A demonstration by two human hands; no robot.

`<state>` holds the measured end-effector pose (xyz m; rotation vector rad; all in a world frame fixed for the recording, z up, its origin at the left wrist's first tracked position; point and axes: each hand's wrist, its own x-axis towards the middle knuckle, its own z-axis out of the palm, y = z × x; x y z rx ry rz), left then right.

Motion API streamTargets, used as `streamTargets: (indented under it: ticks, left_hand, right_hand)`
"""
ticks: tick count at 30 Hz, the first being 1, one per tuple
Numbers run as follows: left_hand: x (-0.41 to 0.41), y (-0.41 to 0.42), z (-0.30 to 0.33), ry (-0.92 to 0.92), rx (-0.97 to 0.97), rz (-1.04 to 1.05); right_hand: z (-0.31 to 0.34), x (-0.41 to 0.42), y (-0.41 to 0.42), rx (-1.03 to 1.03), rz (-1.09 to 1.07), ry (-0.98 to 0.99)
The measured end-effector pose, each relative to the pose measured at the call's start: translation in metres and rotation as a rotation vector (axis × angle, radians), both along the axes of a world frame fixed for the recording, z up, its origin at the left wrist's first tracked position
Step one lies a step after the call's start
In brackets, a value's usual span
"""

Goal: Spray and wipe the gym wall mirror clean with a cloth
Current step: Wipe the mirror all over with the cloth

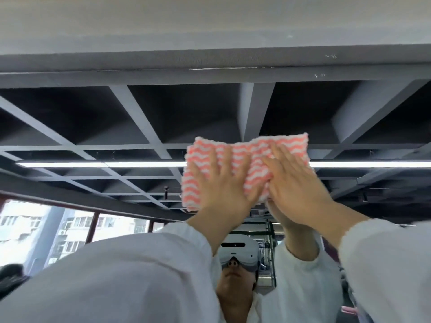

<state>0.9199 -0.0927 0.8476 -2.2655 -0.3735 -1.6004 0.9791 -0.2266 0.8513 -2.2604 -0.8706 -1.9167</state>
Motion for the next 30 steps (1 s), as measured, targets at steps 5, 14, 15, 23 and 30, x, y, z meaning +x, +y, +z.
streamTargets:
  ticks: [5, 14, 15, 23, 30]
  left_hand:
    - [0.013, -0.027, -0.020, 0.068, 0.101, -0.041]
    - [0.003, 0.000, -0.021, 0.054, 0.251, -0.017]
    - [0.000, 0.008, -0.020, 0.048, 0.254, -0.015]
    - [-0.035, 0.086, -0.005, -0.033, 0.194, 0.006]
    - [-0.066, 0.160, -0.008, -0.108, 0.153, 0.021]
  right_hand:
    - [-0.026, 0.020, -0.026, 0.113, 0.068, -0.011]
    - [-0.046, 0.006, 0.009, 0.298, 0.229, 0.086]
    - [-0.046, 0.006, 0.018, 0.279, 0.200, 0.074]
    - [-0.020, -0.032, 0.096, 0.188, 0.142, 0.084]
    - [-0.015, -0.070, 0.166, 0.107, 0.145, 0.075]
